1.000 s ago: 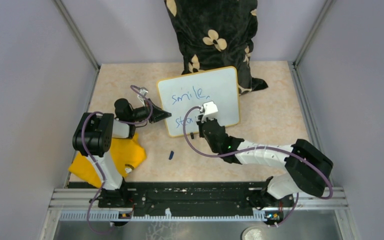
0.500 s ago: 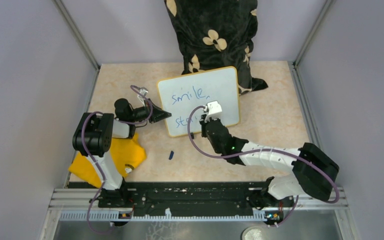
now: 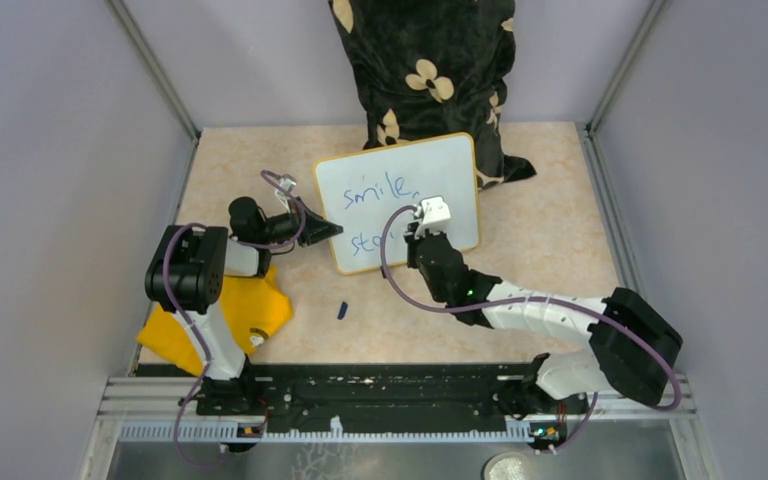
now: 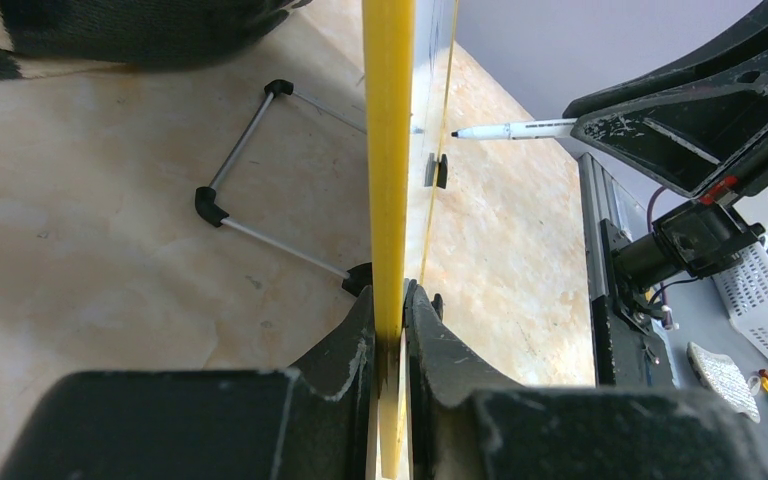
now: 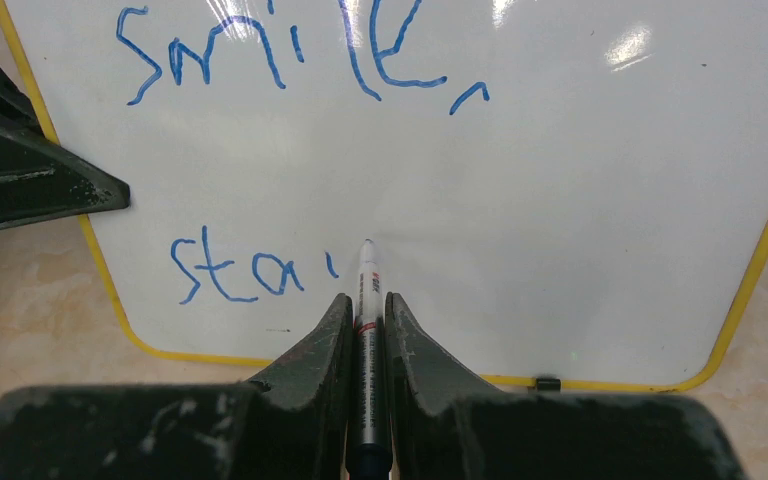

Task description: Write a sentence on the whiteboard

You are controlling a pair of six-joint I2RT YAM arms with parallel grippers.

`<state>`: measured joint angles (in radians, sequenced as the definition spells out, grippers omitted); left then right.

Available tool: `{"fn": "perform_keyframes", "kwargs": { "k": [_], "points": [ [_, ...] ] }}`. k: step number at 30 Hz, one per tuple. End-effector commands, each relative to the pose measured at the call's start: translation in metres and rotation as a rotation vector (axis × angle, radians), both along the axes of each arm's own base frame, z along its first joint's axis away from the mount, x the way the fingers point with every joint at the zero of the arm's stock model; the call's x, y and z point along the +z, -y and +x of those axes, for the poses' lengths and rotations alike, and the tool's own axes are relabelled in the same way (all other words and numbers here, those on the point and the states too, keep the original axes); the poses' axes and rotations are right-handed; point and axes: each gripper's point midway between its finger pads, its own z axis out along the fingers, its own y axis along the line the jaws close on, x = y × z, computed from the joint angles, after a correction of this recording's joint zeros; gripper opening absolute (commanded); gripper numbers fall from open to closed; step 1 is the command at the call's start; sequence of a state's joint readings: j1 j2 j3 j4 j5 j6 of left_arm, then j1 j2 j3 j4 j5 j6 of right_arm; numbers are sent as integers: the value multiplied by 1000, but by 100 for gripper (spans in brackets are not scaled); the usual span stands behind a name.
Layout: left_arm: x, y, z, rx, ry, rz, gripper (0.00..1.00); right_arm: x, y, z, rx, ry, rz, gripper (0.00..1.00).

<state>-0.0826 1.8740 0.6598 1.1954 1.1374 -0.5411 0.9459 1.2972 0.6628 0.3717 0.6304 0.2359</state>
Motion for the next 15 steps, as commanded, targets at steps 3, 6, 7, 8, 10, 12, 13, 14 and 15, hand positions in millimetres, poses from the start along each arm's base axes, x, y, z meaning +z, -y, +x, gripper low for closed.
{"fn": "perform_keyframes", "kwargs": {
  "k": [3, 6, 7, 8, 10, 12, 13, 14, 15],
  "points": [
    [-22, 3, 2, 16, -40, 33, 0, 31, -13, 13, 4, 58, 68, 0],
    [-22, 3, 2, 16, -40, 33, 0, 30, -14, 15, 5, 57, 68, 0],
    [-22, 3, 2, 16, -39, 34, 0, 29, -14, 15, 6, 55, 67, 0],
    [-22, 3, 2, 15, -40, 34, 0, 28, -14, 16, 5, 53, 65, 0],
    [-22, 3, 2, 15, -39, 33, 0, 25, -14, 16, 5, 48, 62, 0],
    [-22, 3, 2, 16, -38, 33, 0, 20, -14, 16, 5, 39, 54, 0],
    [-22, 3, 2, 16, -37, 33, 0, 17, -14, 15, 5, 33, 52, 0],
    [-22, 3, 2, 15, -37, 33, 0, 15, -14, 15, 7, 28, 50, 0],
    [-22, 3, 2, 16, -38, 33, 0, 11, -13, 14, 8, 21, 46, 0]
  ]
}}
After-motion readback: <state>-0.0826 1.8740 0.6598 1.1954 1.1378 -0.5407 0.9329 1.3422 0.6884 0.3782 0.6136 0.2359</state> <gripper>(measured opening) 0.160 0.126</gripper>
